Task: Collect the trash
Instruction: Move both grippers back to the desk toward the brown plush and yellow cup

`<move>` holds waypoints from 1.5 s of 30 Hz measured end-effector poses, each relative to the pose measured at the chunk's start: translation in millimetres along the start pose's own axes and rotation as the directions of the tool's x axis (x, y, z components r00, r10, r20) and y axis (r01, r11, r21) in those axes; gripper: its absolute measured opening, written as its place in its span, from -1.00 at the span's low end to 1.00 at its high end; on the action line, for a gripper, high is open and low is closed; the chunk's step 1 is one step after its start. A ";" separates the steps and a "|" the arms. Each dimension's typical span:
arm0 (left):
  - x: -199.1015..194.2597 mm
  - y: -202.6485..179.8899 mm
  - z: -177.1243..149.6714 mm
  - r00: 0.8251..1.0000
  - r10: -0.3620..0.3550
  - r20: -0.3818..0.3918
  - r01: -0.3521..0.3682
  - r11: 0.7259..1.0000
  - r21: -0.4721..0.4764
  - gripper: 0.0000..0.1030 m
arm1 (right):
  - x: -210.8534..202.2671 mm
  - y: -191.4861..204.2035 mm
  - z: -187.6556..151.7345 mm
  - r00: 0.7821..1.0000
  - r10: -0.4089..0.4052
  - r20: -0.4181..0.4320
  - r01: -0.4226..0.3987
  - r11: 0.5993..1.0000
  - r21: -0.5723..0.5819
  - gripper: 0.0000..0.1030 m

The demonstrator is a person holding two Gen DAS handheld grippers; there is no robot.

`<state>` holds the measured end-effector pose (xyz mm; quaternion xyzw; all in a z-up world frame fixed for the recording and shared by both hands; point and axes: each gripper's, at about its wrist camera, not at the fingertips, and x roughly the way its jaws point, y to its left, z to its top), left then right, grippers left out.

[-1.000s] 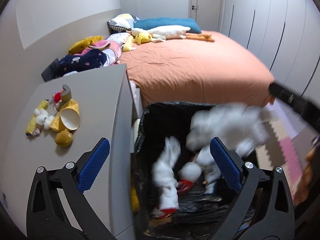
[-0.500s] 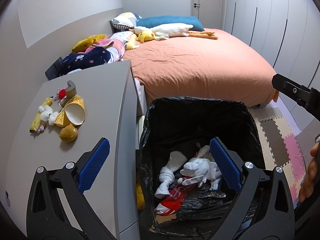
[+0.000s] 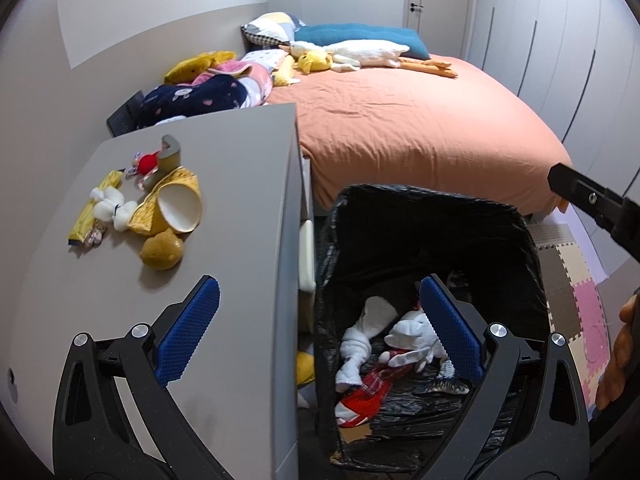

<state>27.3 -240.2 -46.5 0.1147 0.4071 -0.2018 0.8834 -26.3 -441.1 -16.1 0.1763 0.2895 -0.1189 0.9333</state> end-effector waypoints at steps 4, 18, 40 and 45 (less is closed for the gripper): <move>4.6 14.1 0.1 1.000 0.013 -0.012 -0.014 1.000 -0.022 0.88 | 12.4 12.3 -1.3 1.000 0.012 -0.025 -0.013 1.000 -0.019 0.49; 25.4 72.5 -1.2 0.996 0.075 -0.054 -0.080 0.992 -0.101 0.88 | 51.9 63.0 -7.4 0.994 0.062 -0.087 -0.069 0.994 -0.084 0.49; 71.1 146.4 10.0 0.991 0.107 -0.085 -0.122 0.973 -0.195 0.56 | 110.4 102.9 -5.0 0.983 0.106 -0.151 -0.125 0.985 -0.123 0.49; 79.0 151.5 8.9 0.990 0.093 -0.102 -0.111 0.977 -0.182 0.27 | 122.6 114.3 -5.6 0.980 0.114 -0.166 -0.137 0.982 -0.132 0.49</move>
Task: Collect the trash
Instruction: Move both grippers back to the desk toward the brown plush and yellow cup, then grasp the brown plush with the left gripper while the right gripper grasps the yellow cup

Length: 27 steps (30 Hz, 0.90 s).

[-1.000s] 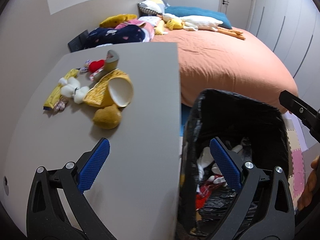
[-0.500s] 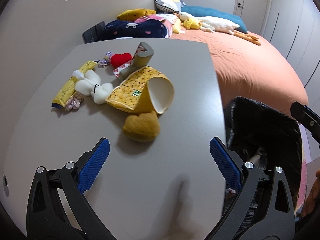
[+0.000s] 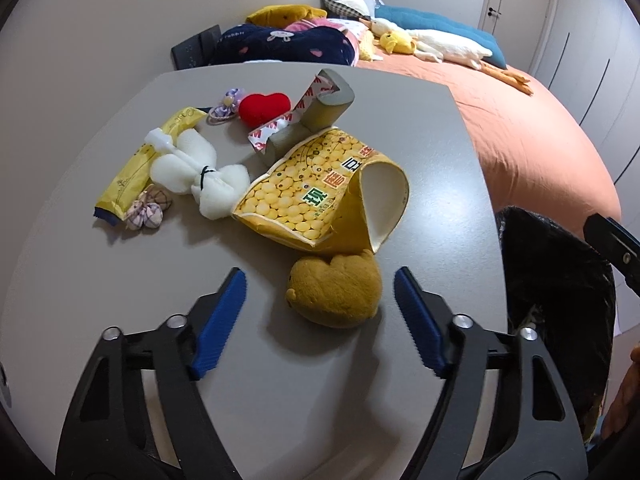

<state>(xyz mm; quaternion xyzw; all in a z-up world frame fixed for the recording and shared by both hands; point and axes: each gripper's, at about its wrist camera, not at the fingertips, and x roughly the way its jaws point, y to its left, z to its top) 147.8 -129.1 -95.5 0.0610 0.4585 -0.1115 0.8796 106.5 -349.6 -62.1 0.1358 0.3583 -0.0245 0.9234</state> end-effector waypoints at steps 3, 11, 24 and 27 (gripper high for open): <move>3.4 2.8 -2.6 1.000 -0.009 -0.007 0.009 1.000 -0.001 -0.05 | 7.6 8.6 -0.2 1.000 0.010 -0.010 -0.010 1.000 -0.010 0.49; -5.4 17.4 -5.7 1.000 -0.014 0.010 0.015 1.000 -0.005 -0.11 | 22.4 32.5 -3.0 0.996 0.070 -0.052 -0.072 0.997 -0.035 0.49; -33.0 100.3 -7.2 0.997 0.069 0.041 -0.060 0.979 -0.196 -0.11 | 47.5 82.2 -1.3 0.977 0.177 -0.119 -0.188 0.978 -0.087 0.73; -38.0 110.0 -9.0 0.996 0.078 0.045 -0.067 0.974 -0.218 -0.11 | 54.7 93.0 1.3 0.972 0.196 -0.130 -0.207 0.975 -0.078 0.74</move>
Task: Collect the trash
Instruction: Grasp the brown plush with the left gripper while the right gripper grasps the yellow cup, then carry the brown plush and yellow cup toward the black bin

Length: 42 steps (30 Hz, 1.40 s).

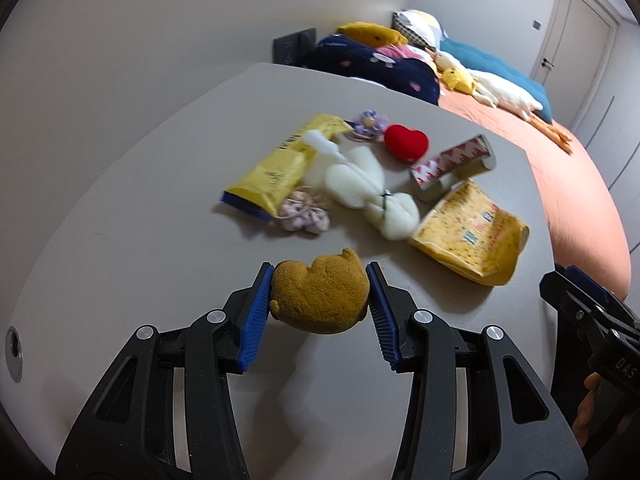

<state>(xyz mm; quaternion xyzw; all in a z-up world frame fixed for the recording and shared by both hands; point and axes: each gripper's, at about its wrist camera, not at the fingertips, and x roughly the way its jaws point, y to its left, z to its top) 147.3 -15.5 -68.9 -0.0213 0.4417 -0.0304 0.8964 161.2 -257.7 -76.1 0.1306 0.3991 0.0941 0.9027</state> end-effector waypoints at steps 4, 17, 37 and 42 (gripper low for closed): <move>-3.1 3.4 0.2 1.000 -0.003 0.005 0.003 1.000 -0.007 -0.11 | 13.4 11.7 4.5 0.999 0.032 -0.021 -0.032 0.999 0.016 0.74; -2.2 9.9 0.4 1.000 -0.010 0.001 0.010 1.000 -0.027 -0.11 | 45.3 20.0 12.1 1.000 0.010 -0.018 -0.008 0.997 0.077 0.59; -21.0 -11.2 1.4 0.997 -0.054 0.047 0.054 0.999 -0.004 -0.11 | 3.3 11.1 6.5 0.999 0.017 0.029 -0.019 0.998 0.060 0.04; -30.9 -35.3 -0.4 0.995 -0.068 0.074 0.065 0.997 0.041 -0.11 | -19.0 1.2 4.7 0.998 -0.012 0.057 0.008 0.998 0.059 0.04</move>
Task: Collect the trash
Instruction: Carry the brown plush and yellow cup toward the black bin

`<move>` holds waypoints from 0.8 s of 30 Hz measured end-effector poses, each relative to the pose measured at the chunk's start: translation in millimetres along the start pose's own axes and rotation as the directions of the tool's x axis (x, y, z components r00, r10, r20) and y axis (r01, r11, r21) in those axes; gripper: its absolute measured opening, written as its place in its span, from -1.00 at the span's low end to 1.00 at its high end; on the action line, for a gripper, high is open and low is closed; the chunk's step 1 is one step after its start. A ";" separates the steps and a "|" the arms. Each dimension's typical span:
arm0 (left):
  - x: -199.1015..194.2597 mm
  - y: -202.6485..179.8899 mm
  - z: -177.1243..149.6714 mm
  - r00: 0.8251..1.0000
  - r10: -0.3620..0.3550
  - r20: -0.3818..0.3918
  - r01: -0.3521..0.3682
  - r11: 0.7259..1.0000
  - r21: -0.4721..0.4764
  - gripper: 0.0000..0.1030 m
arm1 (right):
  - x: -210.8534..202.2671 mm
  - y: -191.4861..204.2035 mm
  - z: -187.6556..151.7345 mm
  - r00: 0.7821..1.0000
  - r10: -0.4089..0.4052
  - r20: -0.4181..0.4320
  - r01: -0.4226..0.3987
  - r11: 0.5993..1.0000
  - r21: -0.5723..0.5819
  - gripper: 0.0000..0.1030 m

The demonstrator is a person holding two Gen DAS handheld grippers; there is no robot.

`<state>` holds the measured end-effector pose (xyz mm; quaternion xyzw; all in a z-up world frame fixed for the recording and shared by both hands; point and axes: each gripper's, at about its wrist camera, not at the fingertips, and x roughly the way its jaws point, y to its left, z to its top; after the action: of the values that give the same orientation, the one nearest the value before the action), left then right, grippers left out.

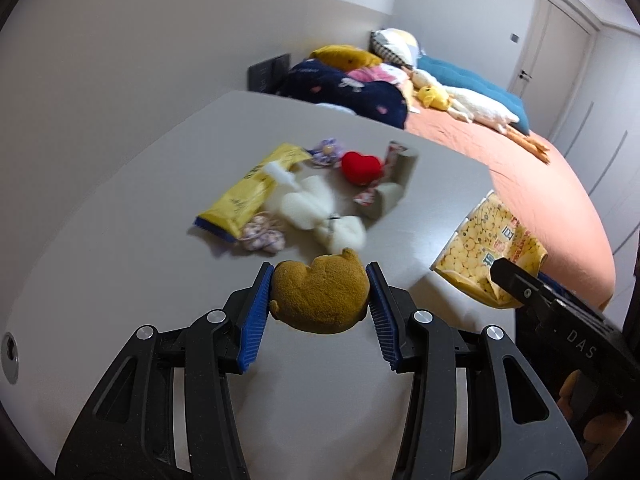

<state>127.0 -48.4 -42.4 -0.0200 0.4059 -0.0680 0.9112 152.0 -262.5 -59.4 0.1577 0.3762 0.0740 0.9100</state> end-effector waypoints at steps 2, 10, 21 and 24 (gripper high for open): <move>-2.6 -8.6 -2.1 1.000 0.000 0.000 0.000 1.000 0.020 -0.11 | -8.0 -3.6 0.0 1.000 -0.014 0.010 0.014 1.000 -0.005 0.04; -20.8 -28.8 -10.0 1.000 -0.022 0.010 0.021 1.000 0.022 -0.11 | -42.7 -19.4 -5.8 0.999 -0.014 0.038 0.014 1.000 0.003 0.04; -50.5 -70.4 -22.4 0.998 -0.056 0.040 0.053 0.995 0.080 -0.11 | -94.6 -36.5 -18.1 0.995 -0.024 0.092 0.023 1.000 0.005 0.05; -55.7 -79.8 -27.2 0.997 -0.065 0.042 0.061 0.994 0.092 -0.11 | -108.6 -43.0 -20.8 0.994 -0.025 0.107 0.024 1.000 0.009 0.05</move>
<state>61.3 -119.1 -12.3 0.0070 0.3809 -0.1144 0.9175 61.2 -325.5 -16.1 0.1605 0.3288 0.0528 0.9291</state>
